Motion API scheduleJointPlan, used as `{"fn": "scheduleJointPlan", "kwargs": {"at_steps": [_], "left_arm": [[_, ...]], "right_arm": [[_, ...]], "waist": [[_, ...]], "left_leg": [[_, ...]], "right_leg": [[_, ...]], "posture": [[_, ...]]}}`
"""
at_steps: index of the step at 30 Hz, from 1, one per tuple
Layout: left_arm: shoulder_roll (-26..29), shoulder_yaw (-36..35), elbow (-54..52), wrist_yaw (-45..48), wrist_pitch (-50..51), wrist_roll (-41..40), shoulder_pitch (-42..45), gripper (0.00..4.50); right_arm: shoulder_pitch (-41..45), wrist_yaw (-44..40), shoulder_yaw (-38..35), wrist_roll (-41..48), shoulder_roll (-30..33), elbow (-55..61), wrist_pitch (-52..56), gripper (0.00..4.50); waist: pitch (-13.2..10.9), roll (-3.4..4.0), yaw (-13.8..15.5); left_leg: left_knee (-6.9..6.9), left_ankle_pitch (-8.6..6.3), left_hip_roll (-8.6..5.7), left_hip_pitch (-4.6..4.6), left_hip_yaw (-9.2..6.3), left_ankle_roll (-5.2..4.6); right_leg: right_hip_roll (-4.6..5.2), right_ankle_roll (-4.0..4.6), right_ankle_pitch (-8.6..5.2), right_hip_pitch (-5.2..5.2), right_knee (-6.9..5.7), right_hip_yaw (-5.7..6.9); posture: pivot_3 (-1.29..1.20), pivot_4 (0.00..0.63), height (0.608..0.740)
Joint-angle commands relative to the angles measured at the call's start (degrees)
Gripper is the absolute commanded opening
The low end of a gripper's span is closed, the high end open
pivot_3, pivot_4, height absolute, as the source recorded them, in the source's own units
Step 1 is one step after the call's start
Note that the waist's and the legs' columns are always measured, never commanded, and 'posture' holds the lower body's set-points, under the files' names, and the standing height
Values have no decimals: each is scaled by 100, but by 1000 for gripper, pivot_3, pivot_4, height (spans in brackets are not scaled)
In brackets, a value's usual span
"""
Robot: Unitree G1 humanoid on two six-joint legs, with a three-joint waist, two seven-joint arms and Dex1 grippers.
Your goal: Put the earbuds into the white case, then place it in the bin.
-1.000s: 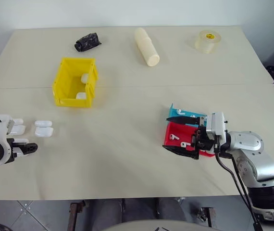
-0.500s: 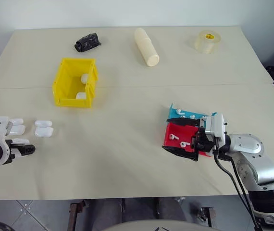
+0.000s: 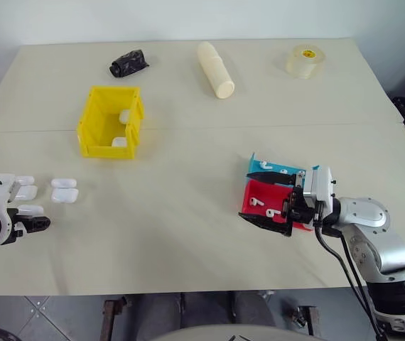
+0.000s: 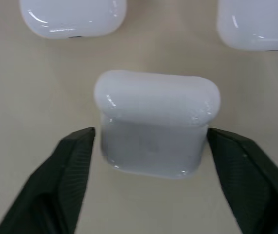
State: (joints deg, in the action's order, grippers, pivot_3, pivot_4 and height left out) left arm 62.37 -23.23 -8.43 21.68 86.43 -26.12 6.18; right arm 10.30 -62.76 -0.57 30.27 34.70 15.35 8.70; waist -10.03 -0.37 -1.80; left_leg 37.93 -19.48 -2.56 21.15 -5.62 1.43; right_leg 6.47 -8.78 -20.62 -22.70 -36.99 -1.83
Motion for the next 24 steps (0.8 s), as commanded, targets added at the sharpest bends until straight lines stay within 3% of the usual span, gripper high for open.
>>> {"fn": "scheduleJointPlan", "kwargs": {"at_steps": [1, 7, 11, 15, 18, 22, 24], "left_arm": [[86, -13, 39, 25, 232, 167, -312, 2779], [-380, -545, -364, 145, -45, -10, -264, 2779], [-1256, -1207, -1007, 581, -1206, -492, 72, 2779], [-2080, -1635, -1782, 1681, -3605, -826, -148, 2779], [-2354, -1491, -1954, 2262, -4417, -1039, -386, 2779], [-2488, -690, -1940, 2880, -5225, -1031, -400, 2779], [-2962, -289, -1751, 3326, -6190, -1068, -112, 2779]], "right_arm": [[26, 34, -94, 19, -33, 127, -132, 4500], [149, 2, -83, -10, -36, -12, -152, 4500], [157, -36, -111, -13, 11, -76, -169, 4500], [49, 8, -239, 10, 102, -49, -140, 4500], [-103, 9, -390, 59, 253, 39, -91, 4500], [-331, 2, -665, 52, 479, 92, -132, 4500], [-555, 10, -821, -2, 582, 193, -204, 4500]], "waist": [[0, 1, -14], [1, 5, 3], [-1, 6, 161], [5, -33, 200], [4, -22, 170], [2, -17, 167], [2, -16, 184]], "left_leg": [[-1, 0, 1, 0, 1, 1], [-2, -1, 3, 1, 5, 3], [13, 0, -9, 8, -5, 1], [33, -1, -9, 16, -16, 1], [23, -2, -9, 11, -12, 2], [17, -2, 0, 8, -4, 2], [22, -2, 0, 6, -5, 2]], "right_leg": [[0, 0, 0, -2, 0, -3], [-2, 2, -1, -7, -3, -6], [2, 2, -1, -2, -6, 6], [8, -1, 1, 12, 4, 19], [9, -1, 1, 15, 15, 20], [0, -1, 1, 16, 19, 17], [-4, -1, 1, 20, 16, 18]], "posture": [[0, 150, 740], [0, 150, 740], [0, 150, 740], [0, 150, 740], [0, 150, 740], [0, 150, 740], [0, 150, 740]]}}
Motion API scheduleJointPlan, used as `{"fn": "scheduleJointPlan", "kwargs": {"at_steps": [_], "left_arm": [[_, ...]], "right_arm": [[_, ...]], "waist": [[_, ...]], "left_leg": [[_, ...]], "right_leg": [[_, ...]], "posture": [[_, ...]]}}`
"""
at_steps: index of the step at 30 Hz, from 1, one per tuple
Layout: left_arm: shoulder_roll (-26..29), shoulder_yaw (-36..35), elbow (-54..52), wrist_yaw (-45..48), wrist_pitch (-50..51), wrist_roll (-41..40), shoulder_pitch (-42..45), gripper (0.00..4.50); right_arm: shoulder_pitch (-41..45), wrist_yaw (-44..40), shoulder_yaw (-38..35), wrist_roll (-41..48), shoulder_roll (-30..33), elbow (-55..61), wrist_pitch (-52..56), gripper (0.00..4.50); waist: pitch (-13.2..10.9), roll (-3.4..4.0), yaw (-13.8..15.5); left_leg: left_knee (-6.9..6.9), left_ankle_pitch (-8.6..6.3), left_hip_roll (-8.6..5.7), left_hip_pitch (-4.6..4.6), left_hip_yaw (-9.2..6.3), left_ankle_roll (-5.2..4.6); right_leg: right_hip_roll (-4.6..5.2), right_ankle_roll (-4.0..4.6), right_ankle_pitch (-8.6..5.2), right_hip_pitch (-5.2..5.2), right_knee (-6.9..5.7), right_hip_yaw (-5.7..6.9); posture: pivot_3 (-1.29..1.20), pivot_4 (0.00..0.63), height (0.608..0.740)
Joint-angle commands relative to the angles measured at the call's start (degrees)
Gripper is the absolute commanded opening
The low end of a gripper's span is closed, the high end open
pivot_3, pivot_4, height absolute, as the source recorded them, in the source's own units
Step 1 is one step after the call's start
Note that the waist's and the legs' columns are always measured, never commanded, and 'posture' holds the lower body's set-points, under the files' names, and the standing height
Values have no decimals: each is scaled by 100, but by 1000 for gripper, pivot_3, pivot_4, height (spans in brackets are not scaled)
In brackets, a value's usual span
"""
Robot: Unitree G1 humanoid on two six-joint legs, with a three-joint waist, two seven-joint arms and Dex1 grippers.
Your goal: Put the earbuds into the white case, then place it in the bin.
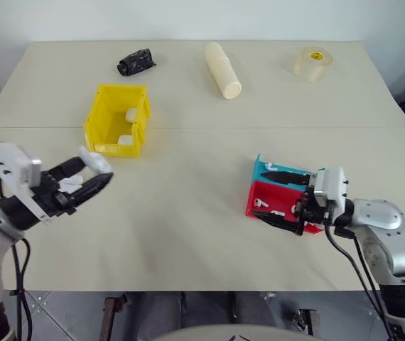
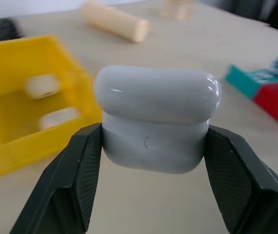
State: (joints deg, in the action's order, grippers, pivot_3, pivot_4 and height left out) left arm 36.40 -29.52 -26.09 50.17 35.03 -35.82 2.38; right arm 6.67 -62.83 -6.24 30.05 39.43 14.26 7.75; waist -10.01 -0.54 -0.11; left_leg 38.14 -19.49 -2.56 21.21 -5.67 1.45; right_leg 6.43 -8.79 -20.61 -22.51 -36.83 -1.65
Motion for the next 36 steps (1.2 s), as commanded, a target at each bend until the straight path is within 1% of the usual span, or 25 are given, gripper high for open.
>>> {"fn": "scheduleJointPlan", "kwargs": {"at_steps": [1, 5, 7, 11, 12, 13, 14, 18, 21, 22, 24, 28, 30, 32, 34, 36], "left_arm": [[-543, 559, 152, 553, -1304, -55, 400, 2779], [-958, 1746, 744, 1091, -2010, 361, 833, 2779], [-1225, 2192, 1025, 1305, -2408, 470, 1048, 2779], [-1746, 3023, 1509, 1854, -3097, 615, 1314, 2779], [-1808, 3189, 1513, 1982, -2922, 455, 1352, 2779], [-1841, 3381, 1536, 2154, -2971, 468, 1380, 2779], [-1836, 3497, 1484, 2256, -3006, 474, 1347, 2779], [-2215, 3933, 1639, 2229, -3468, 752, 1582, 2779], [-2273, 4040, 1716, 2223, -3682, 865, 1709, 2779], [-2276, 4021, 1793, 2125, -3698, 918, 1788, 2779], [-2256, 3953, 1905, 2027, -3764, 966, 1909, 2779], [-2244, 3835, 1914, 1858, -3735, 842, 1943, 2779], [-2158, 3897, 1914, 1919, -3752, 896, 1875, 2779], [-2080, 3947, 1878, 1924, -3709, 928, 1810, 2779], [-2022, 3972, 1848, 1806, -3624, 994, 1783, 2779], [-1982, 3988, 1799, 1739, -3584, 998, 1758, 2779]], "right_arm": [[-325, 42, -335, -21, 152, 367, -144, 4500], [-974, 243, -849, -128, 255, 659, -234, 4500], [-1349, 357, -1165, -151, 279, 816, -258, 4500], [-2379, 507, -2060, -176, 243, 1179, -263, 4500], [-2632, 547, -2299, -180, 224, 1247, -247, 4500], [-2878, 573, -2513, -164, 201, 1332, -220, 4500], [-3099, 587, -2674, -133, 165, 1443, -215, 4500], [-3992, 675, -3240, -157, 60, 1798, -22, 4500], [-4468, 773, -3542, -40, -1, 1998, 324, 4500], [-4485, 817, -3583, 36, 53, 2058, 488, 4500], [-4401, 1005, -3575, 19, 352, 2187, 1028, 4500], [-3772, 1223, -3278, 342, 1133, 2403, 2178, 4500], [-3295, 1497, -2931, 316, 1814, 2441, 3079, 4500], [-2824, 1696, -2595, 386, 2292, 2475, 3749, 4500], [-2192, 1939, -2105, 495, 2647, 2455, 4366, 4500], [-1833, 2075, -1824, 502, 2792, 2483, 4747, 4500]], "waist": [[0, 1, 55], [3, 0, 117], [3, 2, 155], [3, -1, 156], [3, -1, 158], [3, -1, 156], [3, -1, 154], [4, 1, 147], [5, 3, 145], [5, 2, 141], [5, 3, 135], [6, 5, 134], [8, 8, 146], [7, 7, 153], [6, 5, 163], [5, 4, 186]], "left_leg": [[2, 1, -2, 0, 0, -1], [11, 1, -10, -1, 0, -2], [10, 2, -19, -1, 4, -7], [10, 3, -24, 1, 8, -12], [9, 3, -29, 0, 10, -13], [9, 3, -37, 1, 9, -13], [8, 3, -46, 0, 10, -16], [8, 4, -43, -8, 14, -19], [7, 7, -45, -10, 15, -22], [7, 7, -45, -10, 15, -22], [7, 7, -45, -10, 15, -22], [9, 8, -40, -11, 15, -23], [8, 8, -19, -10, 13, -22], [11, 8, -20, -5, 12, -23], [10, 8, -23, -2, 7, -23], [13, 9, -26, 3, 2, -24]], "right_leg": [[0, 0, 0, 2, -3, 1], [-1, -3, 2, 7, -4, 5], [2, -6, 3, 5, -6, 0], [2, -11, 6, 7, -3, -2], [2, -11, 6, 7, -3, -2], [1, -12, 6, 7, -3, -2], [2, -12, 6, 7, -3, -4], [-3, -13, 6, 10, -6, -11], [-4, -17, 8, 13, -6, -14], [-5, -17, 8, 13, -5, -14], [-5, -17, 9, 12, -4, -17], [-5, -19, 9, 11, -5, -20], [-5, -19, 9, 9, -4, -18], [-3, -19, 9, 9, -3, -15], [0, -19, 10, 9, -1, -12], [4, -20, 10, 8, 1, -9]], "posture": [[0, 150, 740], [0, 150, 740], [0, 150, 740], [0, 150, 740], [0, 150, 740], [0, 150, 740], [0, 150, 740], [0, 150, 740], [0, 150, 740], [0, 150, 740], [0, 150, 740], [0, 150, 740], [0, 150, 740], [0, 150, 740], [0, 150, 740], [0, 150, 740]]}}
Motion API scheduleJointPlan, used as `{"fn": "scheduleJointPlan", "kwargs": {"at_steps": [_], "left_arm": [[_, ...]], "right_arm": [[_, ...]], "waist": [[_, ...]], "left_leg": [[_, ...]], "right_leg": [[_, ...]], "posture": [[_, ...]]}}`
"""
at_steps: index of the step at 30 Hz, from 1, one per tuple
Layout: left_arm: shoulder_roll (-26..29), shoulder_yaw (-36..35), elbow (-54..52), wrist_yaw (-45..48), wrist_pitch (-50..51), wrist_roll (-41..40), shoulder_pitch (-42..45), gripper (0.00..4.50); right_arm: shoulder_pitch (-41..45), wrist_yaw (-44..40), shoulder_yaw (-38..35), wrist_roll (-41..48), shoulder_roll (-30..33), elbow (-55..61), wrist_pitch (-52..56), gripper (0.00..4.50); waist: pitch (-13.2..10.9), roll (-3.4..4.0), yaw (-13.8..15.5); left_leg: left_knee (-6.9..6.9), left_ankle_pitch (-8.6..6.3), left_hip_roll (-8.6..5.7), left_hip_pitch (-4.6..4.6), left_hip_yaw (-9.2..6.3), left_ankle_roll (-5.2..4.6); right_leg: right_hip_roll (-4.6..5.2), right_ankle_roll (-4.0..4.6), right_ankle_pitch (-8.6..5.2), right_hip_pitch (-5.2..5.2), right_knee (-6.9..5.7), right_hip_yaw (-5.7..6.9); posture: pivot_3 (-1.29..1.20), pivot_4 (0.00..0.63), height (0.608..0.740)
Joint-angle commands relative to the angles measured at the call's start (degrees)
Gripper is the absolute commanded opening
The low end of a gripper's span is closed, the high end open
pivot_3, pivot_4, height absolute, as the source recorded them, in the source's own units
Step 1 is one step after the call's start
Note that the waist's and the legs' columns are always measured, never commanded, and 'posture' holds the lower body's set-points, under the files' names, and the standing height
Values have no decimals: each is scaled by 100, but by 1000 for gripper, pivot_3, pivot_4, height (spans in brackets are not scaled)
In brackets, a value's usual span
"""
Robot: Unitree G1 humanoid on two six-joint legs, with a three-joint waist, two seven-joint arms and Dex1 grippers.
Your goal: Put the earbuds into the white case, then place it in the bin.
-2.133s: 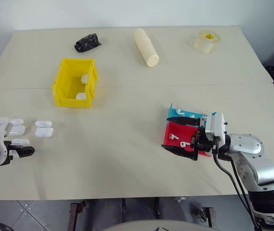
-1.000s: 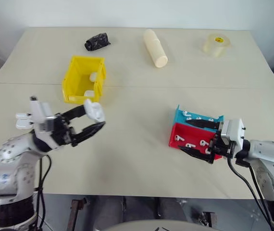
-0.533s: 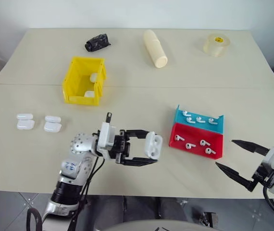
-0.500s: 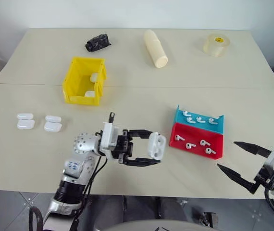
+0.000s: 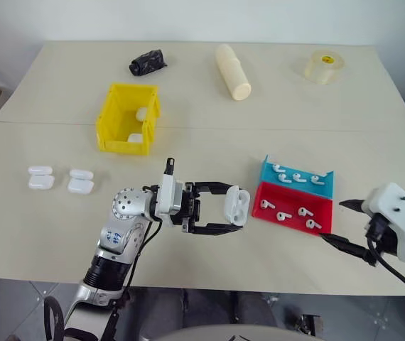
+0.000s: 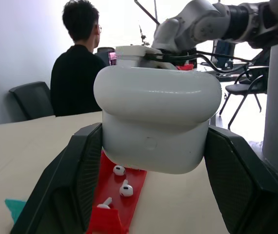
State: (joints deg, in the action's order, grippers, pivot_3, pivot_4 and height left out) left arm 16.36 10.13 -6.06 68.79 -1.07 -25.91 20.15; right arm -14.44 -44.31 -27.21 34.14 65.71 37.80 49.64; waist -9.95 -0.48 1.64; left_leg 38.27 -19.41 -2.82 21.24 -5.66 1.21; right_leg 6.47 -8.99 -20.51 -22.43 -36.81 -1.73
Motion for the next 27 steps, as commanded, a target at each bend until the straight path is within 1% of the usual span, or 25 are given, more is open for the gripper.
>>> {"fn": "scheduleJointPlan", "kwargs": {"at_steps": [1, 5, 7, 14, 17, 24, 25, 27], "left_arm": [[43, 20, -210, -182, 32, 45, -26, 2779], [116, 41, -301, -281, 109, 73, -64, 2779], [135, 71, -349, -316, 124, 86, -94, 2779], [151, 135, -501, -527, 234, 91, -158, 2779], [169, 171, -563, -556, 253, 92, -214, 2779], [184, 191, -617, -617, 310, 75, -233, 2779], [187, 188, -622, -623, 319, 74, -231, 2779], [190, 180, -641, -633, 356, 60, -220, 2779]], "right_arm": [[566, 233, 571, 91, 263, 122, 671, 4500], [1346, 267, 1408, 28, 432, 76, 1051, 4500], [1457, 223, 1681, -109, 578, 72, 1097, 4500], [1671, 150, 2217, -460, 807, 22, 1062, 4500], [1764, 126, 2365, -556, 782, -34, 1022, 3932], [1845, -56, 2555, -700, 806, -22, 930, 1618], [1853, -71, 2564, -712, 804, -11, 934, 1393], [1884, -102, 2593, -749, 800, -12, 922, 1393]], "waist": [[-1, -2, 13], [-2, -3, -13], [-2, -4, -12], [-2, -4, -14], [-2, -4, -16], [-2, -4, -15], [-2, -4, -15], [-2, -4, -16]], "left_leg": [[2, 0, 0, 1, -2, 0], [0, 0, -3, 5, -2, 0], [-1, 0, -1, 5, -2, 0], [-1, 0, -3, 5, -1, 0], [-1, 0, -3, 5, -1, 0], [-1, 0, -4, 5, -1, 0], [-1, 0, -4, 5, -1, 0], [-2, 0, -3, 5, -1, 0]], "right_leg": [[1, 0, 0, 1, 1, 4], [3, -3, 2, -1, 7, 4], [2, -3, 2, -2, 7, 5], [2, -4, 2, -3, 7, 4], [3, -4, 2, -3, 7, 4], [4, -5, 2, -3, 7, 3], [3, -5, 3, -3, 7, 3], [3, -5, 2, -4, 7, 3]], "posture": [[0, 150, 740], [0, 150, 740], [0, 150, 740], [0, 150, 740], [0, 150, 740], [0, 150, 740], [0, 150, 740], [0, 150, 740]]}}
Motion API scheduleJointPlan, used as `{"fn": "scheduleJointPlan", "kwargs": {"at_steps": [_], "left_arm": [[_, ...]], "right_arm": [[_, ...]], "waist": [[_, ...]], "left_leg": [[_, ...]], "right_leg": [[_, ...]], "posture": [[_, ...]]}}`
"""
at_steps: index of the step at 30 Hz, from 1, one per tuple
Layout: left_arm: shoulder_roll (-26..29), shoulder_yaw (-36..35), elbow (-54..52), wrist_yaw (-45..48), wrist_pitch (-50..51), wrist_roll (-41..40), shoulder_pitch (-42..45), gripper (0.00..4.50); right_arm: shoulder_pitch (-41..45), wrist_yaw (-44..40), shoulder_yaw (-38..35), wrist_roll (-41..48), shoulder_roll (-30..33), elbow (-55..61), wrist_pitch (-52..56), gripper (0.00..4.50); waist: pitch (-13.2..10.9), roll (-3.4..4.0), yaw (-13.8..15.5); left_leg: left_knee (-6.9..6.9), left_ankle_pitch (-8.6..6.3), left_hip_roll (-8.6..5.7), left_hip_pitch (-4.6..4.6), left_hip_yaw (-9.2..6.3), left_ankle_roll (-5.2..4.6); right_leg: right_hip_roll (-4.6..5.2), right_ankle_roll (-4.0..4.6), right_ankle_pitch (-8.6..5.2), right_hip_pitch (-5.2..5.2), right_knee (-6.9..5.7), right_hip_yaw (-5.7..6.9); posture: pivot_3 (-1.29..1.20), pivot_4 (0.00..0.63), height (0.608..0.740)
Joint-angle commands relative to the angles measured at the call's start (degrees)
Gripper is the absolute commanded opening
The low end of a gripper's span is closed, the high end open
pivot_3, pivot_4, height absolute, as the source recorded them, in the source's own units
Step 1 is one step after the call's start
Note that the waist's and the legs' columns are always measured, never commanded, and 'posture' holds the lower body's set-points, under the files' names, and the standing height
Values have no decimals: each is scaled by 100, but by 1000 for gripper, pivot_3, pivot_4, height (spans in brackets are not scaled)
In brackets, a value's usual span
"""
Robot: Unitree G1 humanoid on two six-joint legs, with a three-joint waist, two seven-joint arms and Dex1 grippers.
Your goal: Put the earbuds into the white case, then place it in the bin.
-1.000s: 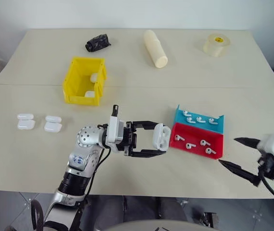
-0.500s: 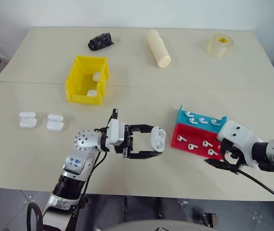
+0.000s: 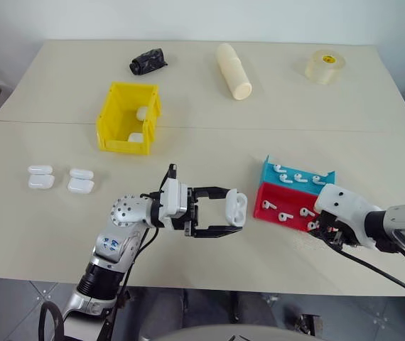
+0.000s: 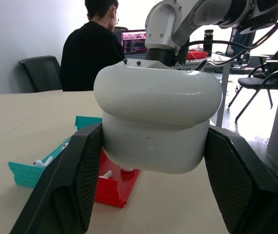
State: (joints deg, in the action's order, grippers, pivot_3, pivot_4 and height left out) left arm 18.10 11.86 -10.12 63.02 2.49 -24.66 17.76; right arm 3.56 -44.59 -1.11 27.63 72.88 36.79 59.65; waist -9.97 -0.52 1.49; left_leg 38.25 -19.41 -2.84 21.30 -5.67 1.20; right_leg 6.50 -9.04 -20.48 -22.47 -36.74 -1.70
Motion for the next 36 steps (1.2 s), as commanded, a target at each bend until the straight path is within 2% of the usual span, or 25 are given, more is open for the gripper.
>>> {"fn": "scheduleJointPlan", "kwargs": {"at_steps": [1, 8, 25, 36], "left_arm": [[18, 5, -244, -54, 9, -68, 21, 2779], [-4, 4, -262, -88, 50, -74, 55, 2779], [20, -20, -328, -139, 84, -97, 14, 2779], [55, -40, -377, -161, 119, -122, 2, 2779]], "right_arm": [[97, -82, 1, -115, 80, 81, -81, 1393], [120, -221, 238, -460, 116, -32, -386, 1393], [-169, -1097, 502, -1489, 477, -387, -2006, 1393], [-77, -1593, 456, -1826, 327, -663, -2868, 1393]], "waist": [[0, 0, 0], [0, 0, -1], [0, 0, -3], [0, 0, -5]], "left_leg": [[0, 0, 0, 0, 0, 0], [-1, 0, 0, 0, 1, 0], [-1, 0, -1, 0, 2, 0], [-1, 0, 0, 0, 2, 0]], "right_leg": [[0, 0, 0, 0, 0, 0], [0, 0, 0, 0, 1, 0], [0, 0, 0, 0, 3, -1], [0, 0, 0, 0, 3, -1]], "posture": [[0, 150, 740], [0, 150, 740], [0, 150, 740], [0, 150, 740]]}}
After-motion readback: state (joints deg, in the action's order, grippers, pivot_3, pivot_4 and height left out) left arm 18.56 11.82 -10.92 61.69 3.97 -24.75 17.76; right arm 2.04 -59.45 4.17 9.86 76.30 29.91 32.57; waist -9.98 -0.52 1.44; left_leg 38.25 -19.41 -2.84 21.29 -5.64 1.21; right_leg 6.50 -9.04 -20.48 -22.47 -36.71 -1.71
